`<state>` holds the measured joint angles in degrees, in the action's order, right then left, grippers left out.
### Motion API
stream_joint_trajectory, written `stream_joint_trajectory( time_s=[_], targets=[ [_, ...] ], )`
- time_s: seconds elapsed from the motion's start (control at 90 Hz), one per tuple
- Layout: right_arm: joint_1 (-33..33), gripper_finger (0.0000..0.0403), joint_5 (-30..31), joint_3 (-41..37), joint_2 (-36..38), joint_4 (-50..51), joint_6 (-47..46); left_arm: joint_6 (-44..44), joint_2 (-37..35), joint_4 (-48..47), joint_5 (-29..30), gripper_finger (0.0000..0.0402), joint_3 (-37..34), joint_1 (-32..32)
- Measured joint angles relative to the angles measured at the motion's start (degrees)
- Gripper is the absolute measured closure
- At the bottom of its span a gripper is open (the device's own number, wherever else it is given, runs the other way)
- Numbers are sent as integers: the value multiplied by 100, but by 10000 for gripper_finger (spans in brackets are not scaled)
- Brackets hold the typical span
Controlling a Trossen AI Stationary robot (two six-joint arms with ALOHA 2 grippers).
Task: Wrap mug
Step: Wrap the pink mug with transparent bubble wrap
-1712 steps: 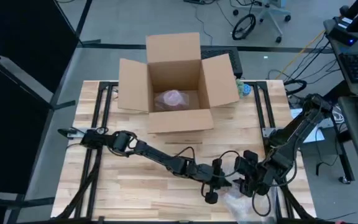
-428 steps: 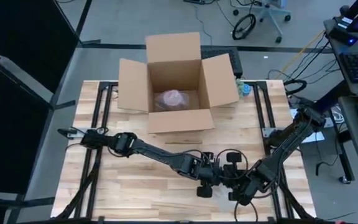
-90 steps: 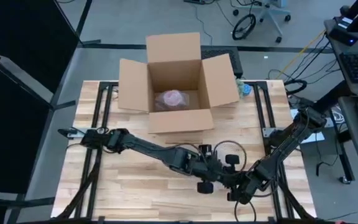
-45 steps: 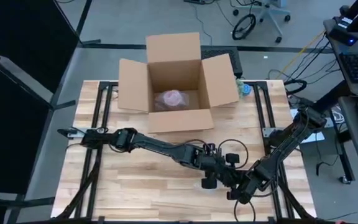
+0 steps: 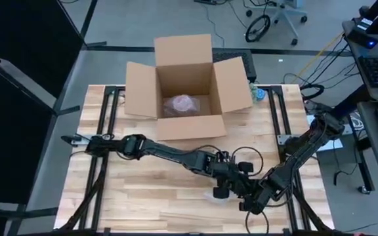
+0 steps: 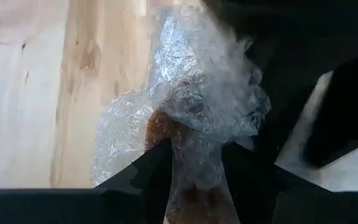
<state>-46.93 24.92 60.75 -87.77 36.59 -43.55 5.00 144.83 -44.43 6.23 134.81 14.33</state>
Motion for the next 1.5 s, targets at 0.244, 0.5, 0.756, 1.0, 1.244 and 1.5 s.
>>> stream_joint_trajectory(
  time_s=[0.244,0.5,0.756,1.0,1.244,1.5],
  targets=[
    [-525,261,-193,1100,33,1709,-727,2,9,-17,19,268,-10,17],
    [-1051,220,513,684,50,2100,-2433,-2,9,141,23,268,-16,57],
    [-1123,223,1579,-164,39,553,-2442,19,9,186,22,268,-19,67],
    [-406,244,1717,-199,-2,553,-1939,69,18,173,-21,268,9,80],
    [113,248,1262,-708,15,16,-1773,131,-152,-44,5,268,-15,133],
    [132,248,1266,-880,5,-519,-1449,113,-239,-291,294,268,-27,204]
  ],
)
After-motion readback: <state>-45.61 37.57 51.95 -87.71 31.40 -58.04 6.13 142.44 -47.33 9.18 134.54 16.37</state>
